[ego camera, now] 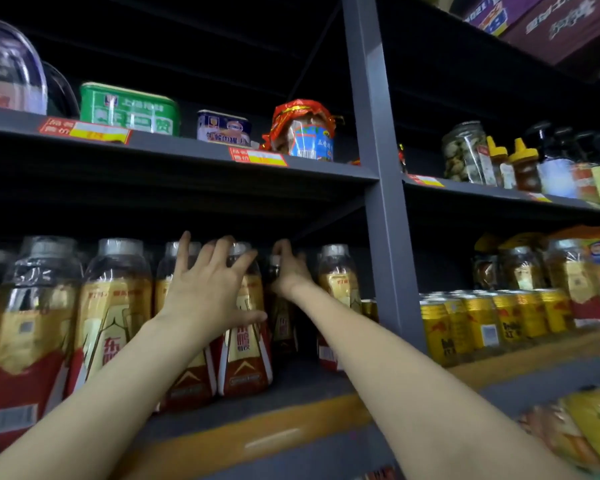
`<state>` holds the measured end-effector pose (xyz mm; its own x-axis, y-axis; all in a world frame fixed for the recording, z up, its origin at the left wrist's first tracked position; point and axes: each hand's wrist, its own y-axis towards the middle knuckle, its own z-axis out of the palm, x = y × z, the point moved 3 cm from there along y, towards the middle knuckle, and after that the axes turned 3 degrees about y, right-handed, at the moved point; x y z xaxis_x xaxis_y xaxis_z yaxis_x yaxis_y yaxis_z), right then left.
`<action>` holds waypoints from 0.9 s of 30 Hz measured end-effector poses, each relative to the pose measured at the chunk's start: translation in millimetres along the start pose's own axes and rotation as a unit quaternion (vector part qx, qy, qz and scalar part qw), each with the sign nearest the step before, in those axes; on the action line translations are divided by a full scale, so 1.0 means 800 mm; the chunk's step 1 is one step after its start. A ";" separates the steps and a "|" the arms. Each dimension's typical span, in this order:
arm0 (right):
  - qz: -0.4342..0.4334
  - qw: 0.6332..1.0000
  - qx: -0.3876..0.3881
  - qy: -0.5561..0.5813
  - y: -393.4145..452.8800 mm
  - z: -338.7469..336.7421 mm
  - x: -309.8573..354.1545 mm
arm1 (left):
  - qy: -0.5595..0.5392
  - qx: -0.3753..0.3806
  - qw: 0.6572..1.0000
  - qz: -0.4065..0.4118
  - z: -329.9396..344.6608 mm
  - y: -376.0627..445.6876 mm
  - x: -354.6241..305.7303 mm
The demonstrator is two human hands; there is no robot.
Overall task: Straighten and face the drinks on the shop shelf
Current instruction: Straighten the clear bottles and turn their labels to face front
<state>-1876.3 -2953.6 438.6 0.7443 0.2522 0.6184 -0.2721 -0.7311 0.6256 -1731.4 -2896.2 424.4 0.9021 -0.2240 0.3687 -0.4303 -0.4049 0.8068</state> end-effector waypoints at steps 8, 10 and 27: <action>-0.030 0.999 -0.027 0.010 -0.082 -0.063 0.039 | -0.039 -0.015 0.999 -0.003 -0.002 -0.004 0.002; -0.049 0.998 -0.028 0.001 -0.105 -0.078 0.048 | -0.050 -0.010 0.999 0.004 -0.005 -0.007 0.006; -0.058 0.910 -0.055 0.406 -0.209 -0.124 0.103 | -0.673 0.131 0.726 0.047 -0.044 -0.113 0.041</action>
<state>-1829.8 -2747.5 431.8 0.0887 0.7422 0.6643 -0.3125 -0.6125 0.7260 -1661.8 -2836.0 379.8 0.0951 -0.8539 -0.5117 -0.6390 -0.4465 0.6263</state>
